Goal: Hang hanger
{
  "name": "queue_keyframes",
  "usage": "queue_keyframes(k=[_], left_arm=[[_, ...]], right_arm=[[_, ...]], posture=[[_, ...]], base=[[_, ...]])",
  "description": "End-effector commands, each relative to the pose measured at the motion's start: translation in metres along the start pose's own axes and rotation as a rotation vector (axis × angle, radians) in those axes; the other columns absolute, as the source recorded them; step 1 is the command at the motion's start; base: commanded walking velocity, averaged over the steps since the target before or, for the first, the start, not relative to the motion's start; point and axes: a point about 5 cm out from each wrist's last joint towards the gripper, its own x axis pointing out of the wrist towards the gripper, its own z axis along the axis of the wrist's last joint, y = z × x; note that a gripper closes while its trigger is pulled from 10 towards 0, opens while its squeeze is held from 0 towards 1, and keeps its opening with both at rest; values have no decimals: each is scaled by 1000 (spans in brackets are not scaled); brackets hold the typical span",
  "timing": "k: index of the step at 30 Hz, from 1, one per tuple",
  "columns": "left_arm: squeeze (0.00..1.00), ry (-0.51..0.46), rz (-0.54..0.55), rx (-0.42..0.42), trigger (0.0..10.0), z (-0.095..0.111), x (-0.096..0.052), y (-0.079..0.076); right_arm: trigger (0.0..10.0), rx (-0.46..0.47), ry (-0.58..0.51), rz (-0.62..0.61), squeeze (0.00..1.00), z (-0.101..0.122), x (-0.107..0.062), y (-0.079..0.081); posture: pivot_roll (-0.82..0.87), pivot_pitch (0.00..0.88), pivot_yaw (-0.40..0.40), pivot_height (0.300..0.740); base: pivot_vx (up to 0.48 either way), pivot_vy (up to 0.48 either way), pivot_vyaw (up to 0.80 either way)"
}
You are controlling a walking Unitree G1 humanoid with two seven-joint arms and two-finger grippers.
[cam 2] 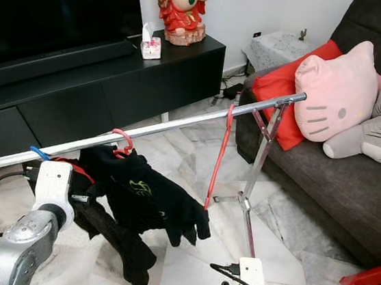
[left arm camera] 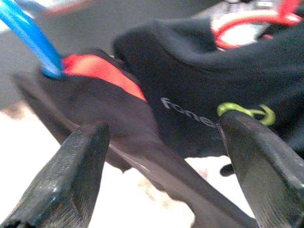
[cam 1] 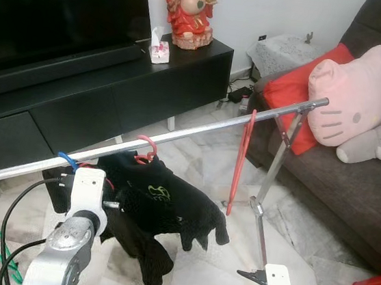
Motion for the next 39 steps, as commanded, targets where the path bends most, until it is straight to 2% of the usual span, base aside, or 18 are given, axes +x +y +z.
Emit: queue_keyframes(k=[1,5,12,22,23,26,39], left_arm=[[0,29,41,1,10000,-3,2,5],[0,29,103,-45,10000,-1,16,5],[0,65,88,-34,10000,-6,26,-2],[0,71,89,-38,10000,-7,27,-3],[0,100,128,-39,10000,-8,34,-2],[0,111,199,-61,10000,-7,38,2],[0,177,261,-97,10000,-18,41,6]], right_arm=[[10000,-8,-2,10,0,2,1,4],[10000,-8,-1,14,0,1,1,6],[10000,-13,-3,15,0,2,1,6],[10000,-13,-4,16,0,2,1,6],[10000,-13,-4,18,0,2,1,8],[10000,-14,-5,21,0,3,1,9],[10000,-22,-5,22,0,3,1,8]], posture=[[-120,0,77,732],[-112,0,83,732],[-123,0,88,732],[-126,0,95,732],[-126,0,109,732],[-127,0,108,732],[-125,0,105,732]], base=[[0,0,0],[0,0,0],[0,0,0],[0,0,0],[0,0,0],[0,0,0],[0,0,0]])
